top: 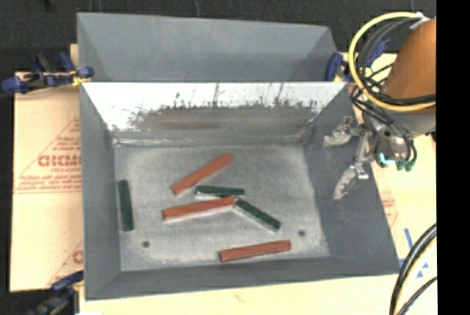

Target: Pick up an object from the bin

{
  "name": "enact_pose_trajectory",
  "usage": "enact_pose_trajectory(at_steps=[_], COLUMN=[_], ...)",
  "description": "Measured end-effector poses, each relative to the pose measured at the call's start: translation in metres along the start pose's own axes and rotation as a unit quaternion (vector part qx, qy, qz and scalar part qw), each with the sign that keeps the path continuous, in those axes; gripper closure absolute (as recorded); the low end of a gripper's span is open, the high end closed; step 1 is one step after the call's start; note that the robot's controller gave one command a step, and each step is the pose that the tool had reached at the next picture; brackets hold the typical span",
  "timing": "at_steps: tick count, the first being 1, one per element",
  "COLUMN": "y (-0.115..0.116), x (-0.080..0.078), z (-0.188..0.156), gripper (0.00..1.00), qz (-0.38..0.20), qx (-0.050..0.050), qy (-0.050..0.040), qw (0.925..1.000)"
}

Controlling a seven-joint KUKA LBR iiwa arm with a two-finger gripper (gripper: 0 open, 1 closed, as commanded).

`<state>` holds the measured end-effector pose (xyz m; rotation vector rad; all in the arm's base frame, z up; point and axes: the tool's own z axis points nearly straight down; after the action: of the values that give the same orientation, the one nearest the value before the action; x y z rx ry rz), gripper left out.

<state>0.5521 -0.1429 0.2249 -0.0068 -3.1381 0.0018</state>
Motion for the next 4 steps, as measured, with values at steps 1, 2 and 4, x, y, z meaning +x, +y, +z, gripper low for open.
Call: enact_pose_trajectory(at_steps=[1,2,4], y=[0.0,0.073,0.06], x=[0.0,-0.004,0.001], z=[0.0,0.088,0.064], gripper=[0.0,0.0,0.0], qz=[0.0,0.034,0.127], qx=[0.0,-0.002,-0.001], qy=[0.0,0.0003,-0.0031], qw=[1.0,0.9994,0.9919])
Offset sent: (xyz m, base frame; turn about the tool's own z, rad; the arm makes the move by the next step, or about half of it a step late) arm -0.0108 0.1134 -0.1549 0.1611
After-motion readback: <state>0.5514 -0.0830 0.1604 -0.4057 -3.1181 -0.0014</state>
